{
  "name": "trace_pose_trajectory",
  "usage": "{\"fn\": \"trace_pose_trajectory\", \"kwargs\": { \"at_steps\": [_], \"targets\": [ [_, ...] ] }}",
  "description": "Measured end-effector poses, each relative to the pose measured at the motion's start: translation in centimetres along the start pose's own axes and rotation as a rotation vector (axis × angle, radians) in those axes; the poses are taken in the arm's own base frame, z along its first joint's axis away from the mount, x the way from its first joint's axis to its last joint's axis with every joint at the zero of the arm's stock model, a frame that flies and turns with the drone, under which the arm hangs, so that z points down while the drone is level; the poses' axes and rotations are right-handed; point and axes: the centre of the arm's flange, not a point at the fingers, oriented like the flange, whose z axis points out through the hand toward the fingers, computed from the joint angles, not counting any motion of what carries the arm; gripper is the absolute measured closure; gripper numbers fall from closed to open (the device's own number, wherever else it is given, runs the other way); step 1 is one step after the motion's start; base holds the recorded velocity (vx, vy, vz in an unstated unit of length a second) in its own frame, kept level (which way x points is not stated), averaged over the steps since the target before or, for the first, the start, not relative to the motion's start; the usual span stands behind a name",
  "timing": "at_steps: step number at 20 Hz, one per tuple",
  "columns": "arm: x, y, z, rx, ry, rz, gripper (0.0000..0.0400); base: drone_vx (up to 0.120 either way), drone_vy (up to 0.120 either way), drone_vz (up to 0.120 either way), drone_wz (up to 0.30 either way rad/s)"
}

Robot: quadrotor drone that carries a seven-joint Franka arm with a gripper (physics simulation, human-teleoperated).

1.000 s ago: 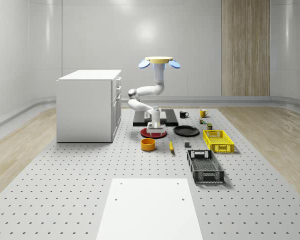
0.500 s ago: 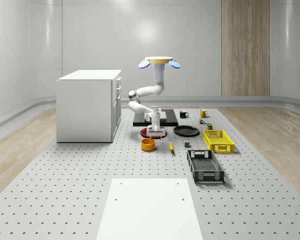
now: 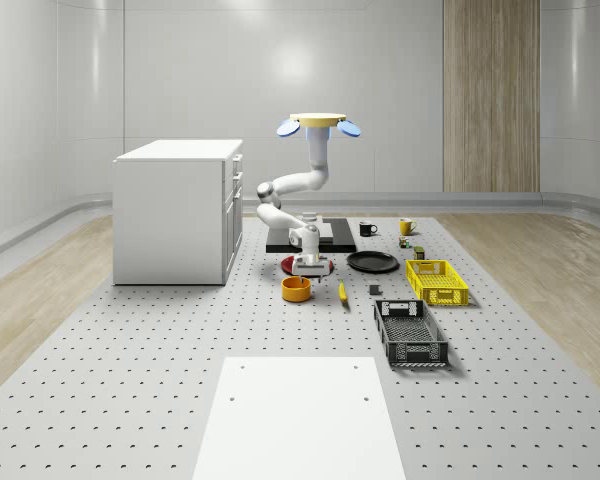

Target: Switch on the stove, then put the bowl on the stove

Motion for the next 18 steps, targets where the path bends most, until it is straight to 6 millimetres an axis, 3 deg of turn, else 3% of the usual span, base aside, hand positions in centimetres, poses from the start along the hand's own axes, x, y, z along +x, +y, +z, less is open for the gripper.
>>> {"fn": "trace_pose_trajectory", "kwargs": {
  "at_steps": [18],
  "targets": [
    [0.5,-0.3,1.7,0.000,0.000,0.000,0.0000,0.000,0.000,0.000,0.000]
  ]
}}
